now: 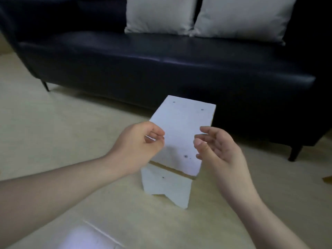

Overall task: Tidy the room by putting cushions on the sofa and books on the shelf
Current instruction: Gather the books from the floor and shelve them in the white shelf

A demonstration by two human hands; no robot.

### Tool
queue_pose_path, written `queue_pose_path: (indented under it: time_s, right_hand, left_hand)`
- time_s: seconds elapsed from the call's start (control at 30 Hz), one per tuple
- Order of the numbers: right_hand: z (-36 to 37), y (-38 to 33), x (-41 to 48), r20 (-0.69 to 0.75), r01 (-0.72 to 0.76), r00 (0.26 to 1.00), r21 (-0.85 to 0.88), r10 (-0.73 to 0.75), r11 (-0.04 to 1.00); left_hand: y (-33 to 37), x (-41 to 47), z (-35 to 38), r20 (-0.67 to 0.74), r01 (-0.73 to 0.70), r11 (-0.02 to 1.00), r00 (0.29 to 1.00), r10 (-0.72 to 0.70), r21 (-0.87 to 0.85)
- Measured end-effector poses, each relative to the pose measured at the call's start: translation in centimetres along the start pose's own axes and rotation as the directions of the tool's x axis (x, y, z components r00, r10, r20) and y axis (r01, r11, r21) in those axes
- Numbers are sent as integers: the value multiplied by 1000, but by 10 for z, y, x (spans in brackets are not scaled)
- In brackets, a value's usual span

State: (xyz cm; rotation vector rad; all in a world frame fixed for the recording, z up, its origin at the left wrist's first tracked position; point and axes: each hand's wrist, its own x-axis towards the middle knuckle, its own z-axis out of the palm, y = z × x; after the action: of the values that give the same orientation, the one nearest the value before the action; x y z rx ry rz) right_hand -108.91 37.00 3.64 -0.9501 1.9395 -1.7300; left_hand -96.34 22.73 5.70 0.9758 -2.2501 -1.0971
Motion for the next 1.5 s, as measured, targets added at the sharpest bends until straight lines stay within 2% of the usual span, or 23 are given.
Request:
queue_pose_path:
  time_s: [0.17, 0.27, 0.33, 0.47, 0.53, 0.7, 0.77, 0.9, 1.03, 1.1, 1.2, 1.27, 1.33, 1.4, 1.5]
  right_hand:
    - [89, -9, -5, 211, -2, 978, -12, 5, 1000]
    - [150, -24, -15, 400, 81, 916, -84, -41, 993]
    - [186, -29, -25, 531, 165, 846, -163, -55, 973]
    - [256, -27, -47, 674, 256, 739, -278, -2, 926]
    - [294, -23, -58, 740, 354, 673, -322, 0, 878]
    - [393, -13, -97, 881, 540, 463, -368, 97, 757]
    - [435, -10, -115, 912, 605, 377, -372, 159, 704]
    - [508, -7, -143, 925, 672, 290, -379, 245, 636]
    - [573, 1, -159, 935, 703, 256, -354, 245, 616]
    - [594, 9, -164, 939, 725, 250, -342, 235, 598]
    - [611, 23, -171, 947, 752, 230, -320, 226, 576]
    - [618, 30, -172, 950, 768, 212, -307, 229, 562]
    - [632, 38, -174, 951, 787, 189, -297, 246, 541]
    - [647, 46, -176, 947, 790, 184, -302, 264, 533]
    - [673, 61, -182, 957, 822, 161, -266, 243, 504]
  left_hand:
    - [-68, -37, -68, -52, 92, 990, 995, -87, 104]
    - [-115, -65, -125, -91, 194, 966, 979, -181, 172]
    - [-146, -80, -159, -87, 257, 934, 966, -243, 249]
    - [-209, -115, -217, -88, 300, 885, 954, -288, 356]
    - [-243, -139, -241, -89, 339, 852, 939, -332, 399]
    - [-341, -210, -298, -142, 489, 796, 870, -472, 357]
    - [-378, -238, -317, -189, 560, 774, 829, -527, 296]
    - [-421, -280, -335, -226, 630, 745, 776, -589, 221]
    - [-455, -307, -345, -272, 642, 723, 766, -583, 256]
    - [-470, -312, -349, -343, 654, 729, 745, -572, 204]
    - [-493, -315, -356, -502, 664, 741, 679, -536, 106]
    - [-504, -319, -362, -566, 688, 715, 640, -520, 121]
    - [-519, -328, -367, -601, 760, 619, 594, -535, 199]
    - [-530, -332, -369, -578, 833, 467, 545, -607, 297]
    - [-542, -333, -371, -534, 914, 308, 404, -743, 264]
